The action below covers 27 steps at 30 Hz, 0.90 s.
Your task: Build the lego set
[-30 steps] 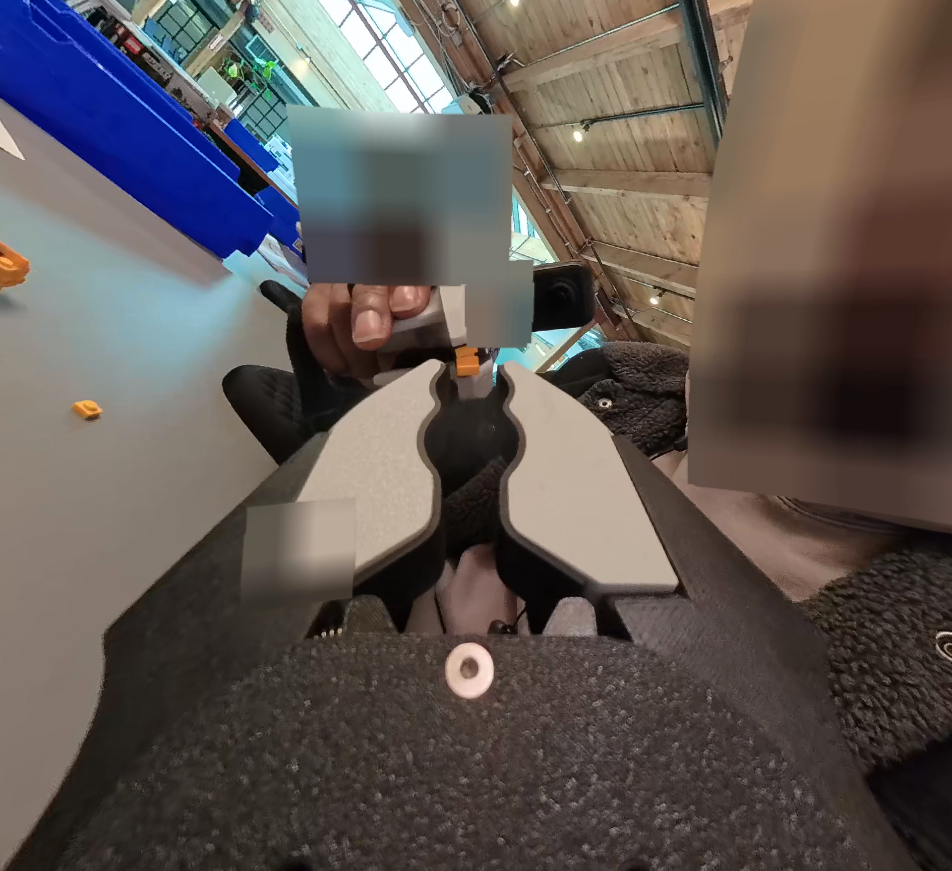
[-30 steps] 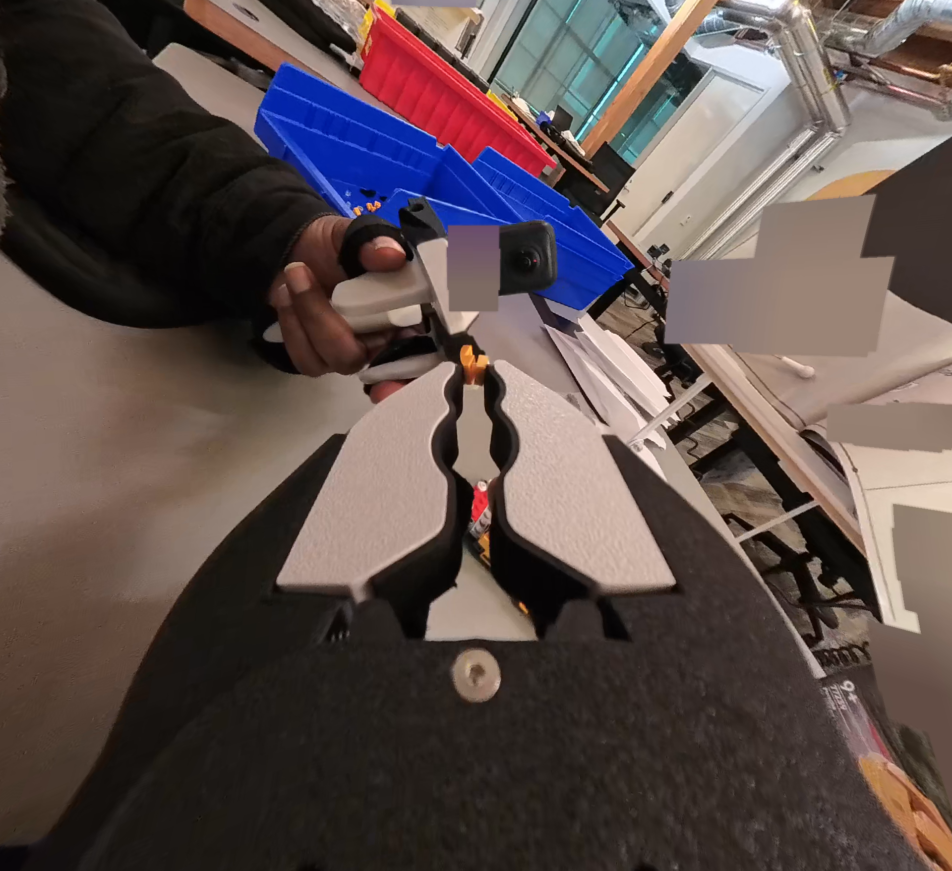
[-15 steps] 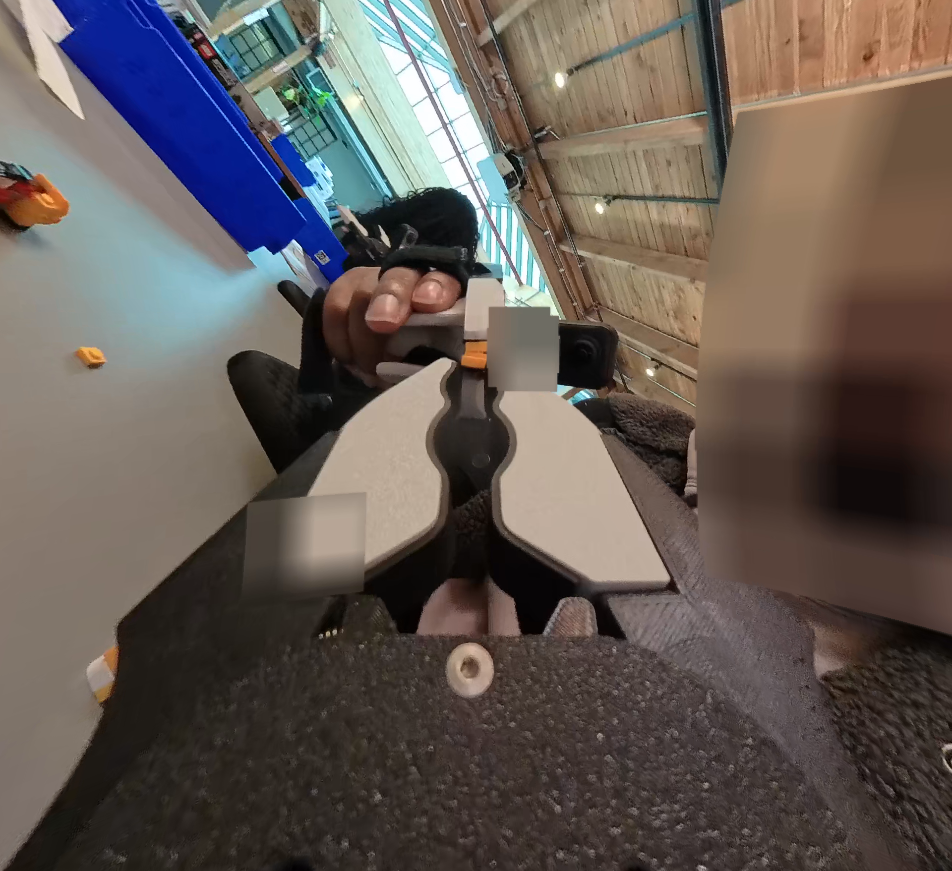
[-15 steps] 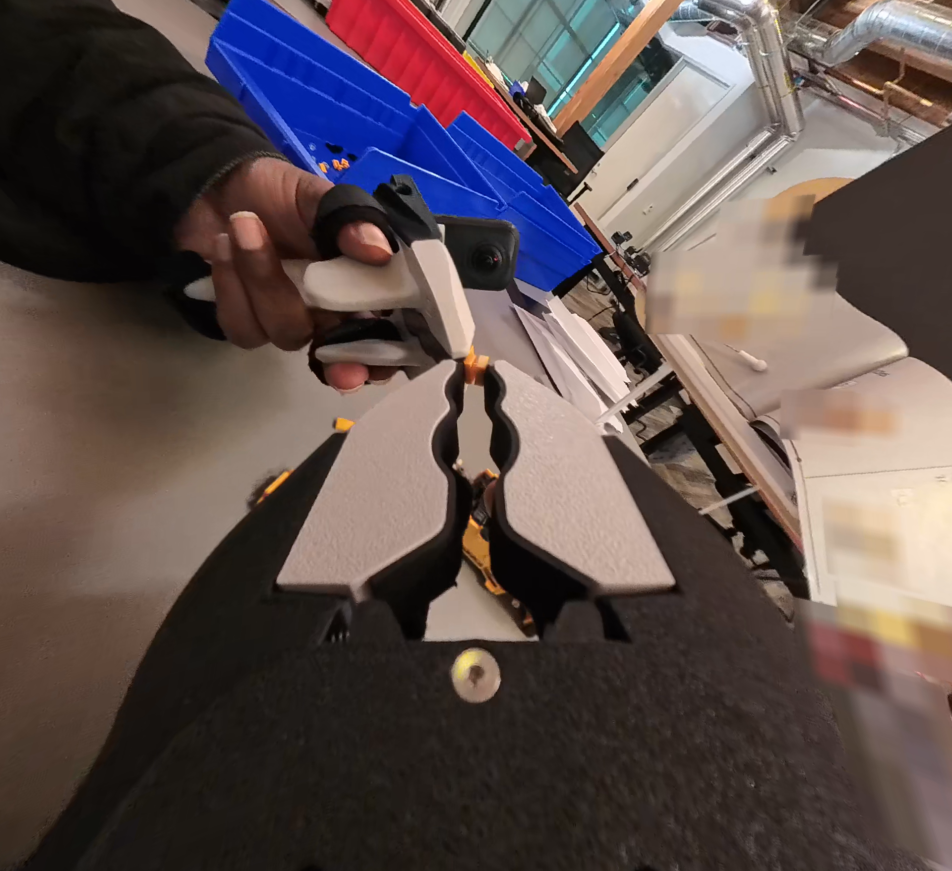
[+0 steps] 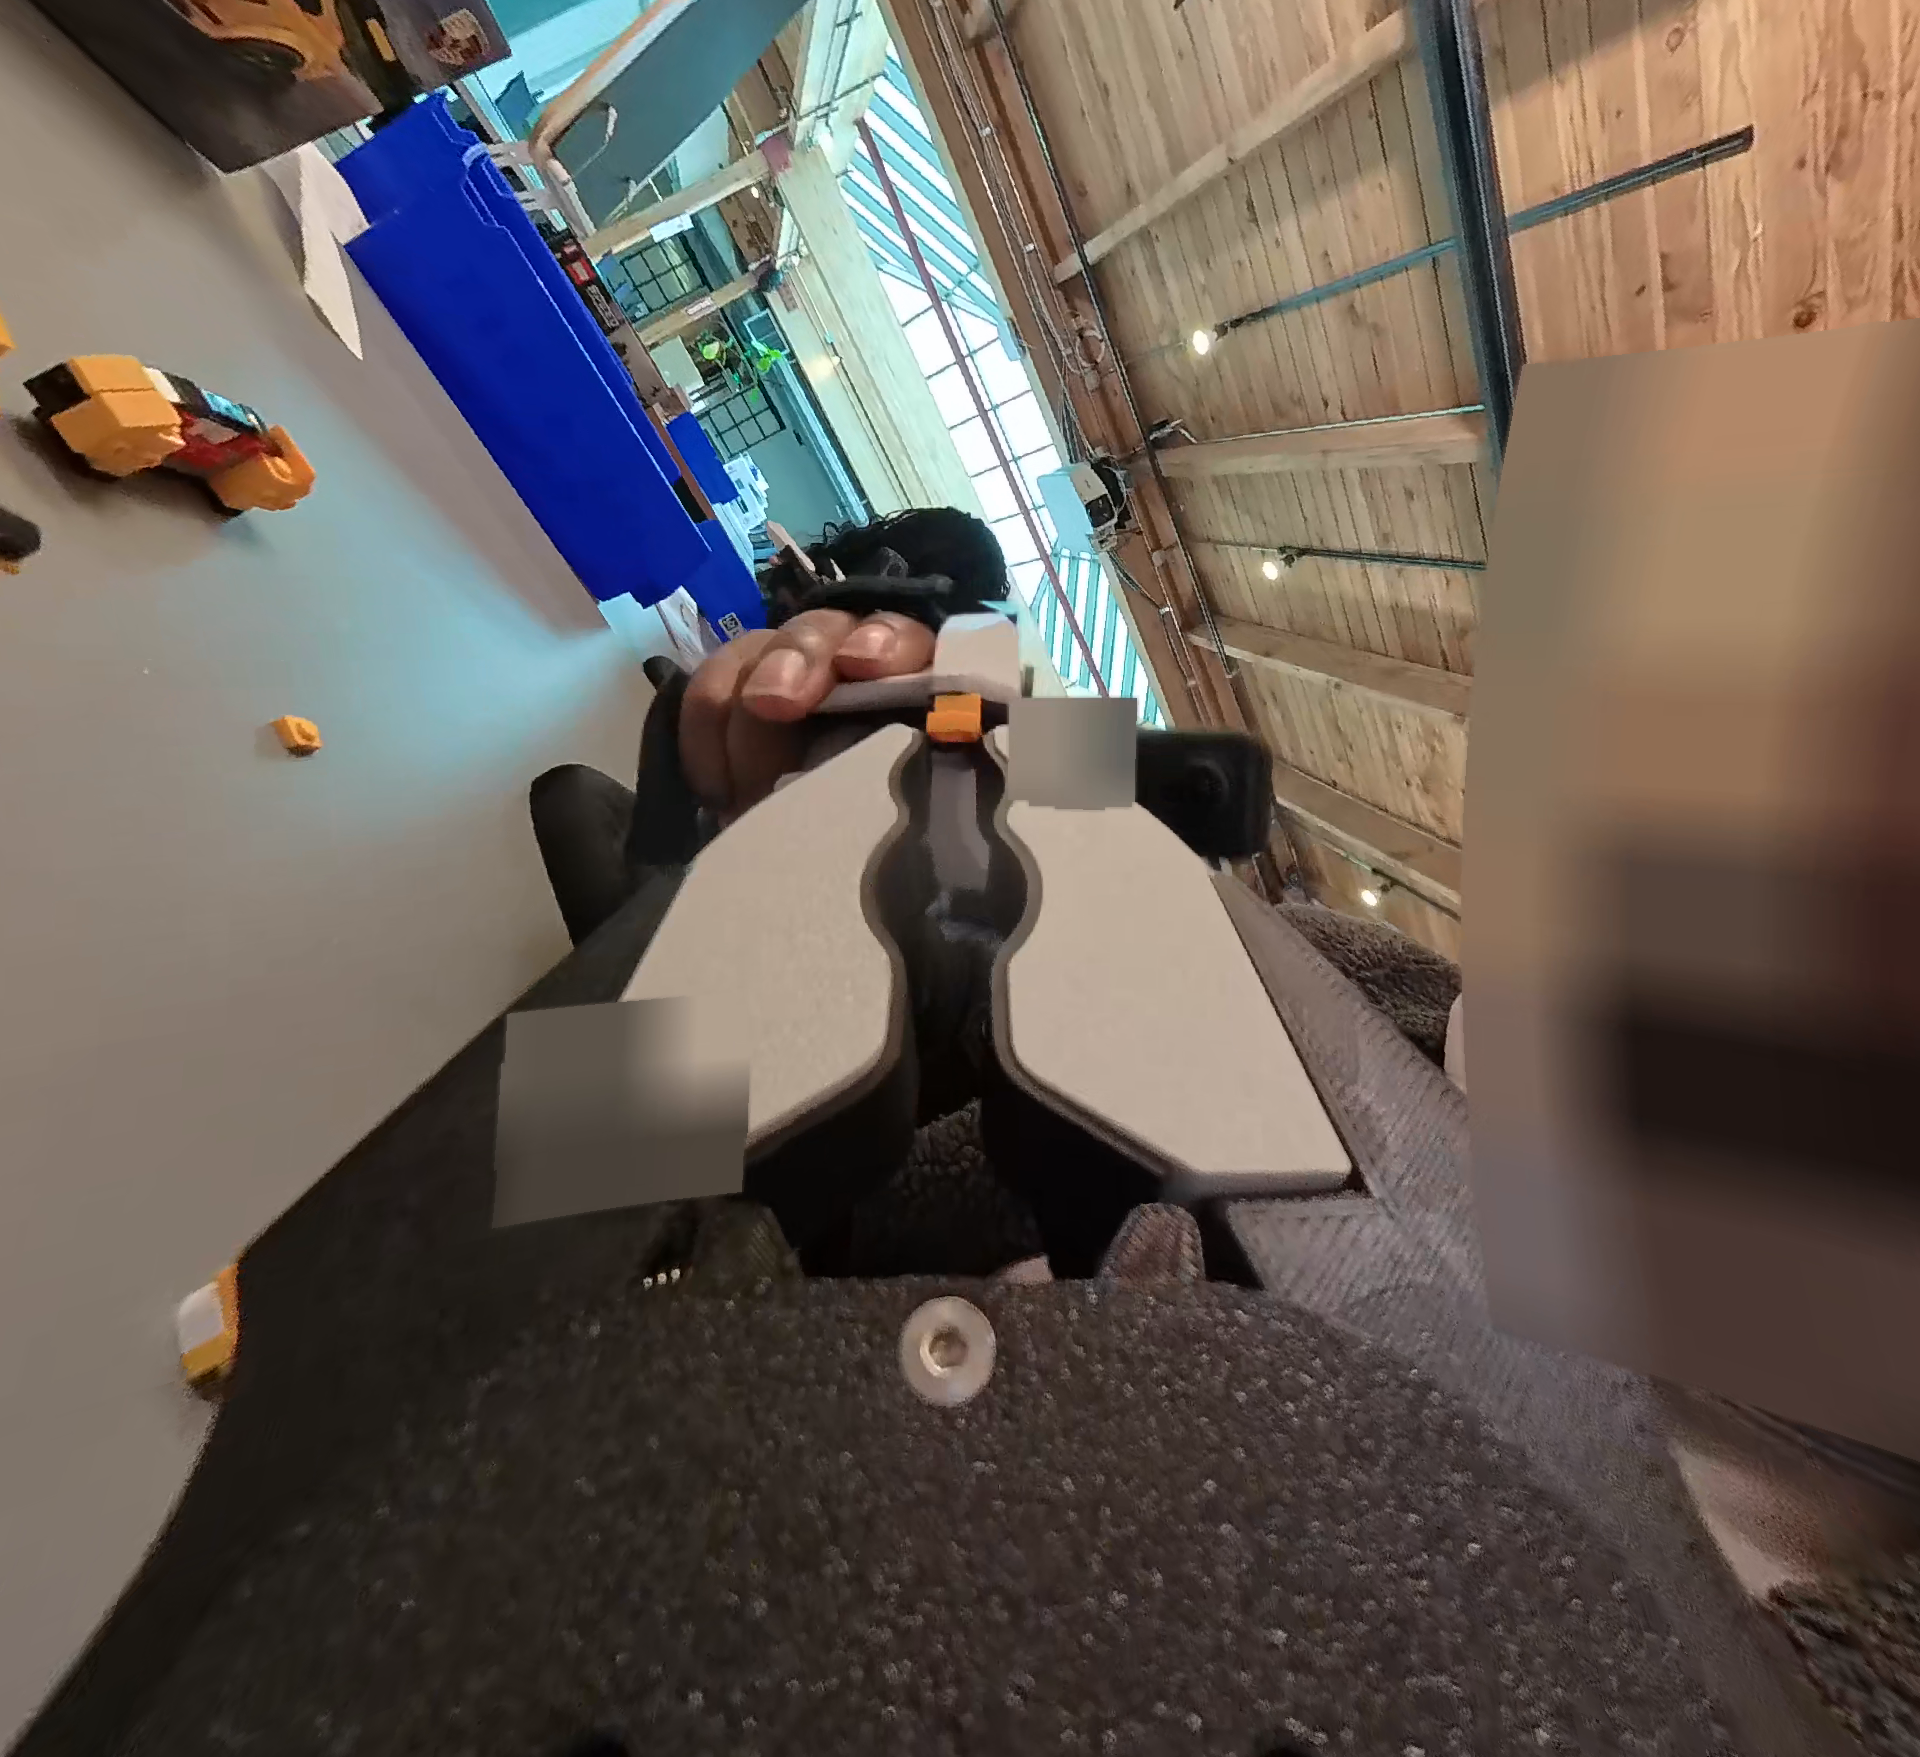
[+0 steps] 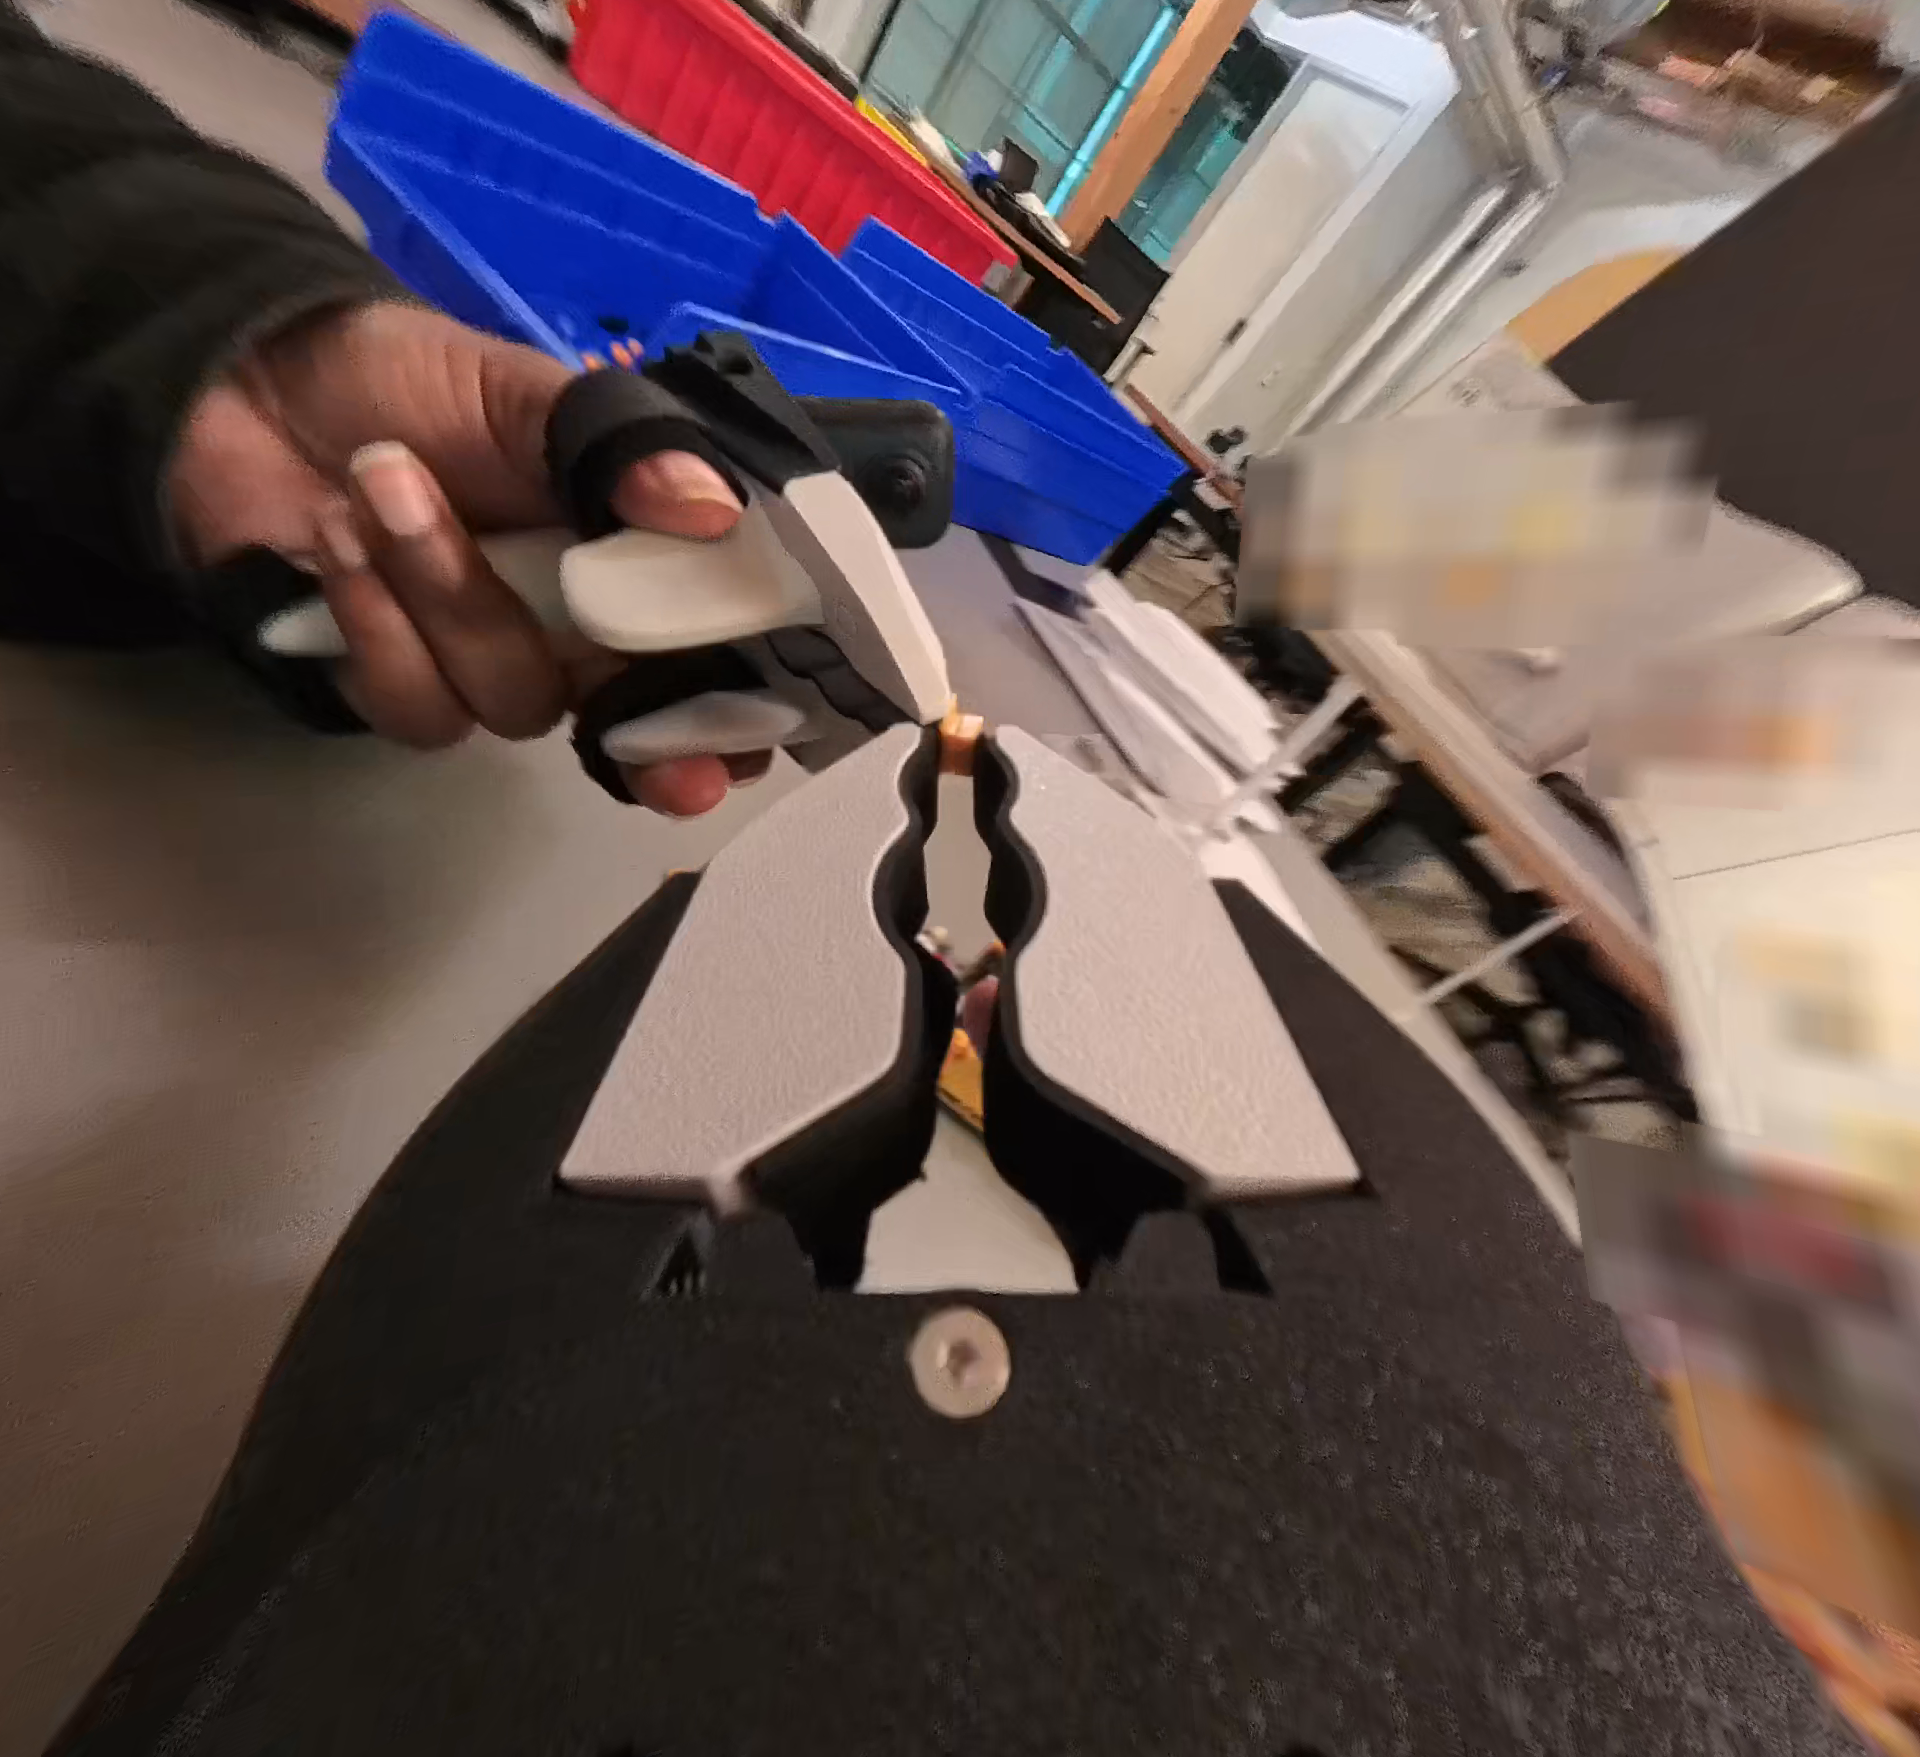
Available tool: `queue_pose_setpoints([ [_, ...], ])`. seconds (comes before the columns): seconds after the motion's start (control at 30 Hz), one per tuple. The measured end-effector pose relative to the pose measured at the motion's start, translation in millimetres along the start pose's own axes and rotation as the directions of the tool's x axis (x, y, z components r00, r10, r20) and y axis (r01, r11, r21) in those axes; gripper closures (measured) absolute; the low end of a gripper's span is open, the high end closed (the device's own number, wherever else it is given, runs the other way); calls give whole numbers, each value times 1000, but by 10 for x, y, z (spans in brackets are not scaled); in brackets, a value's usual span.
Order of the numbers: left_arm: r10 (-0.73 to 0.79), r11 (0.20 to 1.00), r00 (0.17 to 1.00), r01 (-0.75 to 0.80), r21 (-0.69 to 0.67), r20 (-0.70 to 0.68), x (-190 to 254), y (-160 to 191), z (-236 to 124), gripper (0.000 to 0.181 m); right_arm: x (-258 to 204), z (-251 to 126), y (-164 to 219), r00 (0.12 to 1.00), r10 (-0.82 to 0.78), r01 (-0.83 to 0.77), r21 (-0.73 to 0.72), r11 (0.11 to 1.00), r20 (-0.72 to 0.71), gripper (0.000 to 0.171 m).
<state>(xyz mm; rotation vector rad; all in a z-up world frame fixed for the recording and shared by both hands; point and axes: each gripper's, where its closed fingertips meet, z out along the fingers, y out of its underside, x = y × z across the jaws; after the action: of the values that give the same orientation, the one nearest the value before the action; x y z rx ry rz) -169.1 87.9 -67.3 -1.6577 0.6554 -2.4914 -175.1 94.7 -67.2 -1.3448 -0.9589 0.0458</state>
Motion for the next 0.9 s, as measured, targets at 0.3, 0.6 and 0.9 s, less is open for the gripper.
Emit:
queue_pose_setpoints([
  [0.3,162,979,987,-160,-128,0,51,46,-15,171,-66,-36,-48,962,228,-237,41,971,151,164],
  [0.6,150,978,988,-145,-147,22,3,62,-24,172,-89,-39,-2,964,214,-219,12,976,160,165],
  [0.9,73,994,997,-69,-85,41,-77,23,-32,172,-55,7,78,997,44,-43,-27,999,56,164],
])
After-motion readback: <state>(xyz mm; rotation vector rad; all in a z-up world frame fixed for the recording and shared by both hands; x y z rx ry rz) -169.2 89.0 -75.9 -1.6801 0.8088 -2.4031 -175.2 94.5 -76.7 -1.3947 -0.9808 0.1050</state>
